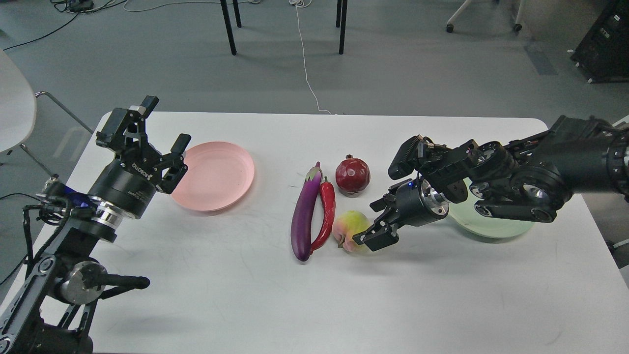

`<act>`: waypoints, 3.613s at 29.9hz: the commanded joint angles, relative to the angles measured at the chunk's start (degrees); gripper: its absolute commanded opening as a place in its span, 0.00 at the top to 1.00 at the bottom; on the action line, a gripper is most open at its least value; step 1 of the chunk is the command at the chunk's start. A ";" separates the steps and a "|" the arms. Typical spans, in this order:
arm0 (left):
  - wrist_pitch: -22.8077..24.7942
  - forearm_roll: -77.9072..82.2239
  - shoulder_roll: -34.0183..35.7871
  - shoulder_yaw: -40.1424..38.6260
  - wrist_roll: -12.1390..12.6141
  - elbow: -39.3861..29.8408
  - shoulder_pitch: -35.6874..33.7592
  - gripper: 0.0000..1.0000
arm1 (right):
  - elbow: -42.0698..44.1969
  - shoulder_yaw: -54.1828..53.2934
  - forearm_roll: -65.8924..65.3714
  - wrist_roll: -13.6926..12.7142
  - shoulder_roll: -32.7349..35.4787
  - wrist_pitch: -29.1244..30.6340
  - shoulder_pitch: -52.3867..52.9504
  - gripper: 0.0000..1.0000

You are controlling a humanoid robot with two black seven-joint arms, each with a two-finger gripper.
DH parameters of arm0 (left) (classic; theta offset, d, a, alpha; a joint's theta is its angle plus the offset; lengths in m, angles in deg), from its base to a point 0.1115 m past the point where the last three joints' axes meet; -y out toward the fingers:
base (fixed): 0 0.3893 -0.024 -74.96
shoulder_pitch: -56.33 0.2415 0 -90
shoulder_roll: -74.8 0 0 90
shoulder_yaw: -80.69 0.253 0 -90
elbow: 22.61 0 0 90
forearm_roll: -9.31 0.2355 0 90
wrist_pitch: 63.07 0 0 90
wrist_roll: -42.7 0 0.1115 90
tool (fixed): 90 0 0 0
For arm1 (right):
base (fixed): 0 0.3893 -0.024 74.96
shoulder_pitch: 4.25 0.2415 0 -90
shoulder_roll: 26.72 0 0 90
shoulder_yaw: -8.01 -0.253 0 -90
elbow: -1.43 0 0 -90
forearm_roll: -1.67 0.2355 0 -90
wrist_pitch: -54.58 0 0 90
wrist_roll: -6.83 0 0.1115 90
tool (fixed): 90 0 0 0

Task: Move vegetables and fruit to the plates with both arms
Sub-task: 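Reach the right gripper to the yellow peach and grasp it, then carry the peach with the right gripper onto the green plate and release, then move the right gripper to the red pomegranate and grasp it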

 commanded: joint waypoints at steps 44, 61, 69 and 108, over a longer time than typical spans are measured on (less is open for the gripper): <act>0.00 0.00 -0.44 0.14 0.01 -0.08 -0.11 0.01 | 8.61 3.69 -9.24 0.00 26.32 -3.53 -1.04 0.50; 0.00 0.00 -0.35 0.14 0.01 -0.70 -0.02 0.01 | 20.40 3.51 -9.06 0.00 19.11 -5.11 -8.08 0.46; 0.00 0.00 -0.44 0.14 0.01 -0.79 -0.02 0.01 | 25.59 3.51 -9.06 0.00 17.36 -6.60 -9.75 0.24; -0.18 0.18 -0.53 0.05 0.09 -0.79 -0.29 0.01 | 20.49 -1.94 1.75 0.00 -4.00 -4.23 -4.29 0.02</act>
